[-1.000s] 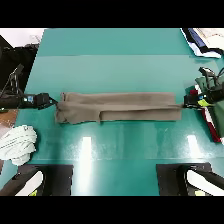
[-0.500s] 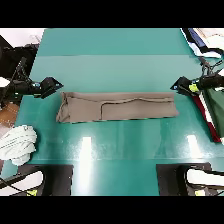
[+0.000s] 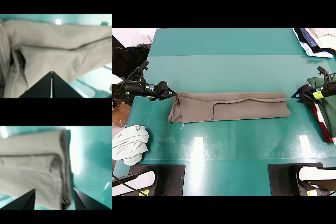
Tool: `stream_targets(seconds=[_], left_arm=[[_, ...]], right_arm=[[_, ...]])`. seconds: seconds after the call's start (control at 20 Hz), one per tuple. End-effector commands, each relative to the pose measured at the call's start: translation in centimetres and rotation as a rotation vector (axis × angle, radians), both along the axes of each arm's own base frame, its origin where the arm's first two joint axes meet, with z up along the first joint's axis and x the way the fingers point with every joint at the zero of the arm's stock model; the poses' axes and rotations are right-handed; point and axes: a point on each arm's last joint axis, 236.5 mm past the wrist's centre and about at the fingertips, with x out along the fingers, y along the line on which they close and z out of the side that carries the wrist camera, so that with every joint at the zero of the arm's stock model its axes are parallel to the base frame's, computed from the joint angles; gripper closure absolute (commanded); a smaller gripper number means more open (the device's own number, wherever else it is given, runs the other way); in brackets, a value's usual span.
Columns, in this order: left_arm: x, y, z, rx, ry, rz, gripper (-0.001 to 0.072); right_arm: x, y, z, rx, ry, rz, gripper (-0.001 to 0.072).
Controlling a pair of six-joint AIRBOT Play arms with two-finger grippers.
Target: Fold the shirts.
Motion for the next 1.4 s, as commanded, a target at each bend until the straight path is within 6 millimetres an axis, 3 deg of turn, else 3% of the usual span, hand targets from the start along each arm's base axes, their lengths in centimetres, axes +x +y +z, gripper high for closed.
stream_targets(seconds=[0.0, 0.15, 0.35, 0.45, 0.6, 0.7, 0.8, 1.0, 1.2, 1.35], left_arm=[[-1.5, -0.8, 0.0, -0.018, 0.037, -0.061, 0.0678], [-1.9, -1.0, 0.0, -0.024, 0.05, -0.075, 0.0679], [-1.8, -0.9, 0.0, -0.023, 0.047, -0.072, 0.0679], [-1.8, -1.0, 0.0, -0.023, 0.048, -0.073, 0.0679], [-2.0, -1.7, -0.1, -0.014, 0.046, -0.093, 0.0679], [-2.0, -4.0, -0.2, -0.001, 0.024, -0.141, 0.0679], [-1.8, -7.0, -0.1, 0.016, -0.018, -0.187, 0.068], [-1.2, -13.2, 0.4, 0.038, -0.126, -0.235, 0.068], [-0.2, -19.3, 0.0, 0.025, -0.136, -0.336, 0.068], [0.7, -24.1, -2.1, 0.018, -0.106, -0.419, 0.068]], right_arm=[[-1.6, -0.1, -2.4, 0.07, 0.09, 0.034, 0.0203], [-1.6, 0.5, -4.6, 0.092, 0.136, 0.047, 0.0203], [-0.9, 2.4, -6.1, 0.081, 0.133, 0.104, 0.0206], [-0.1, 3.4, -6.4, 0.059, 0.11, 0.124, 0.0275], [1.1, 5.9, -5.5, 0.117, 0.047, 0.162, 0.0289], [1.8, 7.8, -4.3, 0.186, 0.001, 0.184, 0.0547], [1.9, 8.7, -3.3, 0.234, -0.019, 0.193, 0.0671], [2.4, 9.7, 1.5, 0.252, -0.123, 0.202, 0.0695], [4.2, 11.5, 9.9, 0.195, -0.3, 0.227, 0.0697], [4.4, 15.1, 15.9, 0.171, -0.413, 0.309, 0.0697]])
